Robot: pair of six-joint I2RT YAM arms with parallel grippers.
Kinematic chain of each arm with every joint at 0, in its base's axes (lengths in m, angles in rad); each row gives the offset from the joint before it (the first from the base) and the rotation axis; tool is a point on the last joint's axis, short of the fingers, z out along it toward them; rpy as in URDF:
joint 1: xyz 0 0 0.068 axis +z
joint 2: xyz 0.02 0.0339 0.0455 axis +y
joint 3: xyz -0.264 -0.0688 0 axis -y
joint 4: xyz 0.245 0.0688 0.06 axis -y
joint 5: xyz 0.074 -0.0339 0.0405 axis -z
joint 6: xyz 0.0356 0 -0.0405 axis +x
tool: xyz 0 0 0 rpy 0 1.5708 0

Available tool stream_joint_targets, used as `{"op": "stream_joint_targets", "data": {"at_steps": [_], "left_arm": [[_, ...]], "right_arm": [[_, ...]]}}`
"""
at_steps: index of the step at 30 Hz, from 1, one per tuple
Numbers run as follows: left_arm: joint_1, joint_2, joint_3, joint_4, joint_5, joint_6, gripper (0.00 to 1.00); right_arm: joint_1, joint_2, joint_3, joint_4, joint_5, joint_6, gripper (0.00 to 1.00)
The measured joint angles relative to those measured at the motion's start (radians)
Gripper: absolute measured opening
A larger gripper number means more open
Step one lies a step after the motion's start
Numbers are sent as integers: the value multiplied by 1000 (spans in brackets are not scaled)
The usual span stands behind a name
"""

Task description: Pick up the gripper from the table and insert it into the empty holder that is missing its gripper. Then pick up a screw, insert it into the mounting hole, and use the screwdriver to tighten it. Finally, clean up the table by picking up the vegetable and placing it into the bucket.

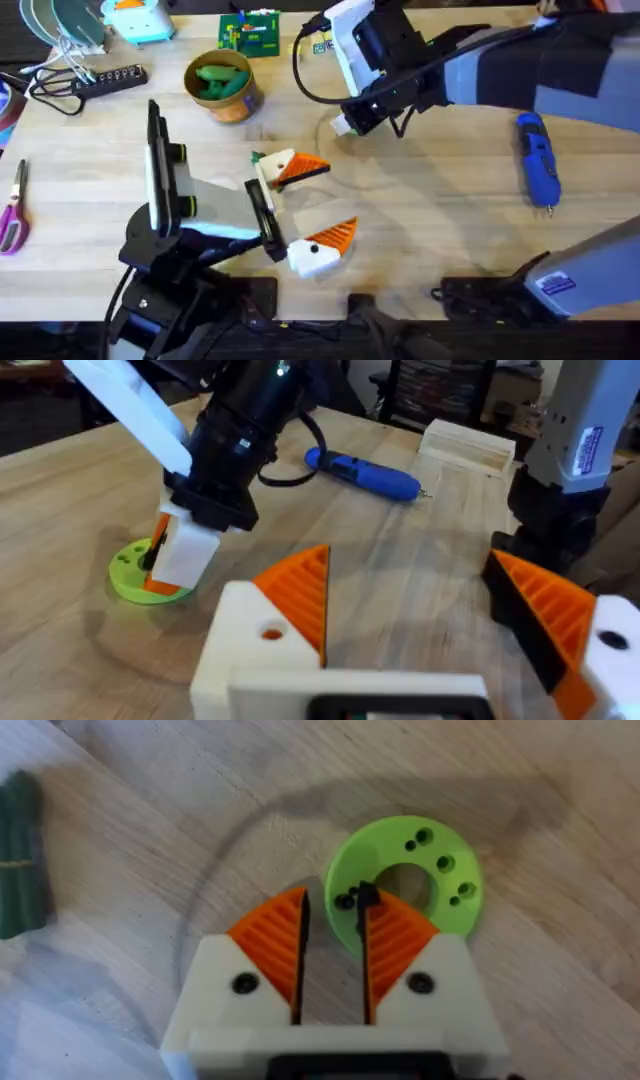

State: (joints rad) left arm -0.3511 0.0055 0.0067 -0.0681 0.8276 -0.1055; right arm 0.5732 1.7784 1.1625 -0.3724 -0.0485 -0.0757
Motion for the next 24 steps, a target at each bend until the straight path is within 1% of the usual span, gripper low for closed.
{"op": "stream_joint_targets", "data": {"at_steps": [2,8,10,13,24], "left_arm": [[0,0,0,0,0,0,993],[0,0,0,0,0,0,993],[0,0,0,0,0,0,992],[0,0,0,0,0,0,993],[0,0,0,0,0,0,993]], "right_arm": [[0,10,0,2,0,0,297],[-1,19,2,8,7,-1,203],[-1,19,2,9,11,-3,141],[-1,19,2,12,16,-3,20],[-1,18,13,-2,19,-3,8]]}}
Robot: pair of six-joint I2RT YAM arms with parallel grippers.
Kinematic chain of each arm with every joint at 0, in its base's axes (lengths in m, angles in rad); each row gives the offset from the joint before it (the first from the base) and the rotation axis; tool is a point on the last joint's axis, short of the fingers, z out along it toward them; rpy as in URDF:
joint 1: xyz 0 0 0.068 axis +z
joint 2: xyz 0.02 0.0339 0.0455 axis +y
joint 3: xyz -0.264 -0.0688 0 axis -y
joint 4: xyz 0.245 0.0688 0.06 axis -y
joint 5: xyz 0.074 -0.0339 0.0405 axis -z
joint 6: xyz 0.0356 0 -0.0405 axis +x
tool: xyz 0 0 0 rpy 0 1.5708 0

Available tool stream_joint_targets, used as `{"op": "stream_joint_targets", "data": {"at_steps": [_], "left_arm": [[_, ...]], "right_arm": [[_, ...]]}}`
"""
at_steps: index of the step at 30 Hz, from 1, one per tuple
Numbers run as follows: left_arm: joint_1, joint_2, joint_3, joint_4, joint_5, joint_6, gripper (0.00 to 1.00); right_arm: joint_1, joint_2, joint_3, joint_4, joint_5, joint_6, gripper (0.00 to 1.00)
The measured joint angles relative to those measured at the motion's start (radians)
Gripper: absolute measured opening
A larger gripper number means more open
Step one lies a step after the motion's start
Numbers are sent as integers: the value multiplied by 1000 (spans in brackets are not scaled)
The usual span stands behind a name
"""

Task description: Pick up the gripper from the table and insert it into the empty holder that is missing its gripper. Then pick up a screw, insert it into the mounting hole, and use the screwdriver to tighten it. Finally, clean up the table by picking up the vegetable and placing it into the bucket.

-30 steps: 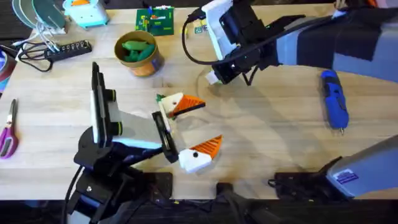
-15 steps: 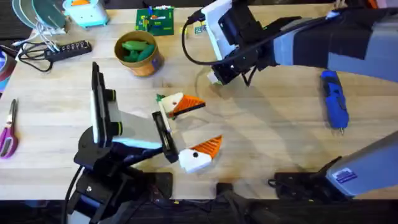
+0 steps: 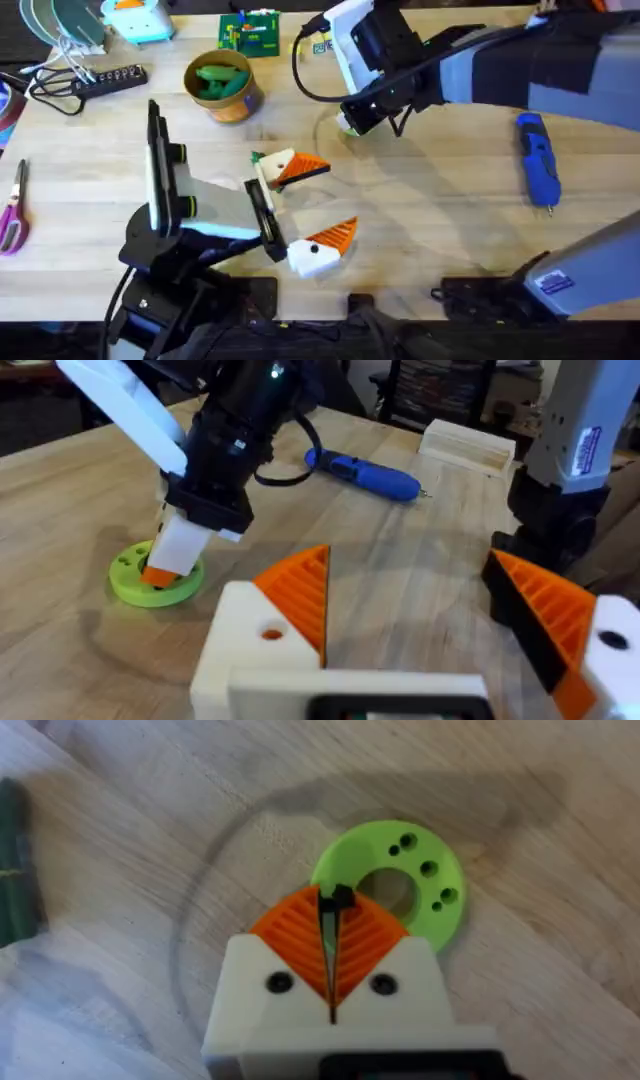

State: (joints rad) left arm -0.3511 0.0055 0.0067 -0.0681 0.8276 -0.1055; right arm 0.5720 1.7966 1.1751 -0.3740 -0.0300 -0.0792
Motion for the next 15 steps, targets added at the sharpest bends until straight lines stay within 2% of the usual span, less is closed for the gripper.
{"op": "stream_joint_targets", "data": {"at_steps": [5,15], "left_arm": [[0,0,0,0,0,0,993],[0,0,0,0,0,0,993]], "right_arm": [[0,-56,6,-8,0,0,7],[9,-332,38,-70,-5,15,7]]}}
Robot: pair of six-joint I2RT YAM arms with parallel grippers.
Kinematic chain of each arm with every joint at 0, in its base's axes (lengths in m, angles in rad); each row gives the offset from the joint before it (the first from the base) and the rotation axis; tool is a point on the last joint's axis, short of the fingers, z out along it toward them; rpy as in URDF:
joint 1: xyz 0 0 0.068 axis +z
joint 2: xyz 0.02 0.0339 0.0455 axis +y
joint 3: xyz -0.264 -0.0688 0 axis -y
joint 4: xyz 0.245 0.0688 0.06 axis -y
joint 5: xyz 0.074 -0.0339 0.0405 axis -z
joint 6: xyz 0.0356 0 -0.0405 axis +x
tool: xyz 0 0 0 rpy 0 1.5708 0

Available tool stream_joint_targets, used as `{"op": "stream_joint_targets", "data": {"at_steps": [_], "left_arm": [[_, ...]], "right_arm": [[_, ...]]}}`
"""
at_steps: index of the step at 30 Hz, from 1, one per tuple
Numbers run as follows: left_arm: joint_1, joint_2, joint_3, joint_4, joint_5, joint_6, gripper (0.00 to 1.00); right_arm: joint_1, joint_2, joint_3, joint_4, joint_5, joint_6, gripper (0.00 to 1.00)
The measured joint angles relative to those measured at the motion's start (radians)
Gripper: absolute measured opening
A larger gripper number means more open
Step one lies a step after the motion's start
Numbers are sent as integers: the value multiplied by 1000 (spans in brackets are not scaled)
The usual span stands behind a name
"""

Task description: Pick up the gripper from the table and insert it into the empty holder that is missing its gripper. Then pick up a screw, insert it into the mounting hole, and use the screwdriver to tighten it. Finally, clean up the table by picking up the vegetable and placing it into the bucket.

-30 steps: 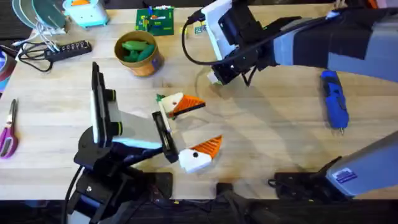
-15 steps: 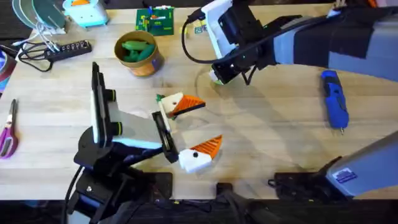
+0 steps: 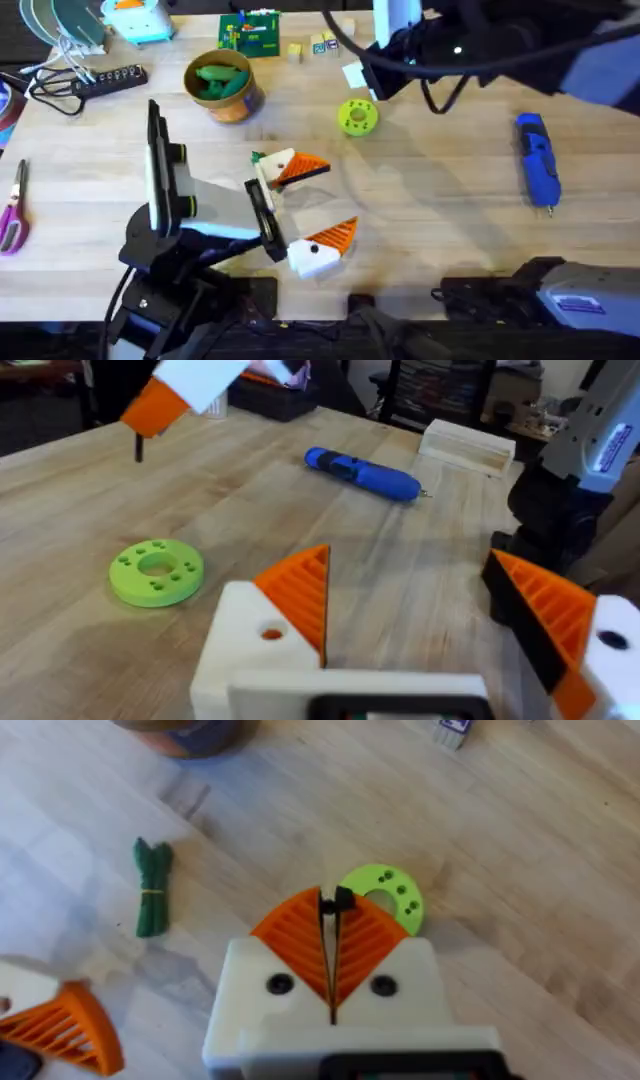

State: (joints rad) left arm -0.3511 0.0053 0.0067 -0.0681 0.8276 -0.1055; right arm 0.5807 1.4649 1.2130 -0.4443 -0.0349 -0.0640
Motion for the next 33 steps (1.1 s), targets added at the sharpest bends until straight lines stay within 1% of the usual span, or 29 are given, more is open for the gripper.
{"op": "stream_joint_targets", "data": {"at_steps": [3,8,10,13,19,25,33], "left_arm": [[0,0,0,0,0,0,993],[0,0,0,0,0,0,993],[0,0,0,0,0,0,993],[0,0,0,0,0,0,993],[0,0,0,0,0,0,993],[0,0,0,0,0,0,993],[0,0,0,0,0,0,993]], "right_arm": [[37,-31,40,-106,-7,14,7],[153,-23,170,-263,-15,20,7],[199,-23,218,-285,-15,20,7],[263,-23,260,-292,-32,23,7],[374,-23,265,-330,-75,51,7],[425,-23,265,-348,-87,65,7],[428,14,265,-348,-89,77,7]]}}
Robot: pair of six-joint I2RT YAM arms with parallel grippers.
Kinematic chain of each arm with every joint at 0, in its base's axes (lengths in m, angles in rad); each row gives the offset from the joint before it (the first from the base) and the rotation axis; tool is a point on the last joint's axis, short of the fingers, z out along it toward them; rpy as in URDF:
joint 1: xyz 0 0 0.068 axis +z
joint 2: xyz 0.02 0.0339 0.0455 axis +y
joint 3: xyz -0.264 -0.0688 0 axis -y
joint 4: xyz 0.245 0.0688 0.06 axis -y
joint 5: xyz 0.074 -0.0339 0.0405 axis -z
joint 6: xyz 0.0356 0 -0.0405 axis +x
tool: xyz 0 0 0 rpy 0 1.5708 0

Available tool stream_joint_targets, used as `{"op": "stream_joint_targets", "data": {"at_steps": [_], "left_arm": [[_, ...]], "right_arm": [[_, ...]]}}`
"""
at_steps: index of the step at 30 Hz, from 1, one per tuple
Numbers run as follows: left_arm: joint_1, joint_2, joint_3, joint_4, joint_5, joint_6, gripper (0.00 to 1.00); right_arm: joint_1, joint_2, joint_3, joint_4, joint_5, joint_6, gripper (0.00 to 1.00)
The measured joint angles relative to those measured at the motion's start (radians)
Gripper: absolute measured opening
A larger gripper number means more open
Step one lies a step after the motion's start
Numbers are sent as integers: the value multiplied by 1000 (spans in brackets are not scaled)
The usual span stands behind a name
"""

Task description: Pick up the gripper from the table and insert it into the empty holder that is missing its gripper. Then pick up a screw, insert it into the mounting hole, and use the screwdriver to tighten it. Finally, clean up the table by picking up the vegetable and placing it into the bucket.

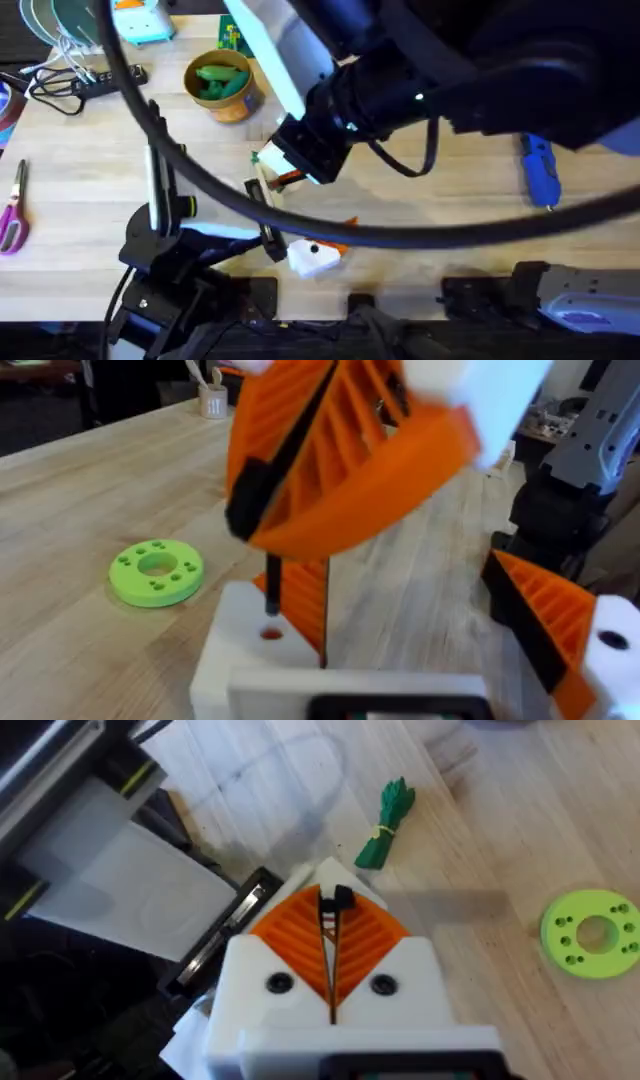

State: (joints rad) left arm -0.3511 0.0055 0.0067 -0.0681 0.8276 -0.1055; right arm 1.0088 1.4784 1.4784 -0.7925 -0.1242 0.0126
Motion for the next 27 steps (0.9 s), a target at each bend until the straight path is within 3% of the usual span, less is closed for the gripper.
{"op": "stream_joint_targets", "data": {"at_steps": [27], "left_arm": [[0,0,0,0,0,0,992]], "right_arm": [[0,32,0,-26,19,2,7]]}}
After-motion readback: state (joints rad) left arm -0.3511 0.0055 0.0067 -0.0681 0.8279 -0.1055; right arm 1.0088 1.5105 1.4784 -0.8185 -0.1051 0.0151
